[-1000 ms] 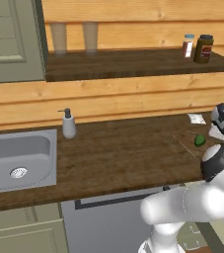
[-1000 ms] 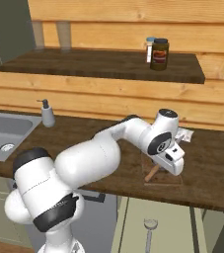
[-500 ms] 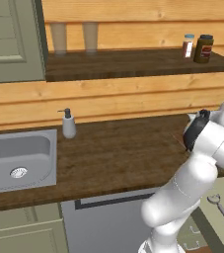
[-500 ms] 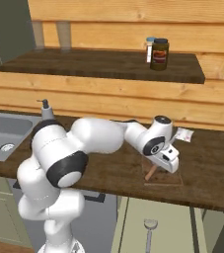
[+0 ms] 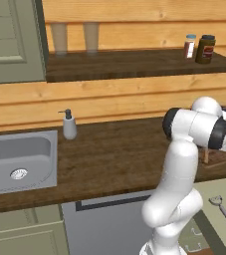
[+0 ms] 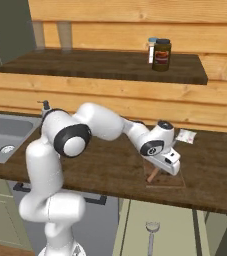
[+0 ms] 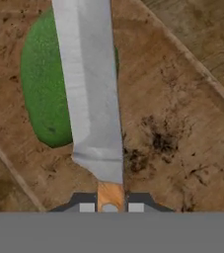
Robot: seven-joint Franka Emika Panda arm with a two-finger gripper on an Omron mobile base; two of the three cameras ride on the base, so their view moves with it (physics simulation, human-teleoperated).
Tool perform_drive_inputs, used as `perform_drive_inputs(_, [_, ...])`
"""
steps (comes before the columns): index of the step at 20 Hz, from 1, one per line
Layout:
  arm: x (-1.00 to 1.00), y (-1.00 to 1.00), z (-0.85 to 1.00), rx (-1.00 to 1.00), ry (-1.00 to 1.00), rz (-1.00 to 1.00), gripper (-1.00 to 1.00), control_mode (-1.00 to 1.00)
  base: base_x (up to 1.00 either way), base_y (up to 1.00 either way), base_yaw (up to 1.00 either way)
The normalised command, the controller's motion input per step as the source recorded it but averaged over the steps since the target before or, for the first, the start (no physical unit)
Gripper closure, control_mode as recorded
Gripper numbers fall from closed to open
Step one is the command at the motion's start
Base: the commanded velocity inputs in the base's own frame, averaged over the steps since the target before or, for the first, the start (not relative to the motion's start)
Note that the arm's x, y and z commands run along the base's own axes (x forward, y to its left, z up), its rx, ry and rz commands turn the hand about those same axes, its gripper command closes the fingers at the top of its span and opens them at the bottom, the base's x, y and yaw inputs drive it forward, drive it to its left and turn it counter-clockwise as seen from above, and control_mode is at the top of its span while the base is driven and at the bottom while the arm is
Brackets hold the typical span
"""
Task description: Place the appropriate cutting tool for cutting the avocado skin on the cutting board.
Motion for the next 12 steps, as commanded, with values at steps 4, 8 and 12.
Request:
perform_drive_inputs(4, [0.16,0.00,-0.33,0.00,0.00,0.05,-1.00,-1.00,0.00,0.00,0.00])
perform_drive_inputs(8, [-0.03,0.00,-0.07,0.00,0.00,0.02,-1.00,-1.00,0.00,0.00,0.00])
perform_drive_inputs(12, [-0.66,0.00,0.31,0.00,-0.04,0.02,-1.00,-1.00,0.00,0.00,0.00])
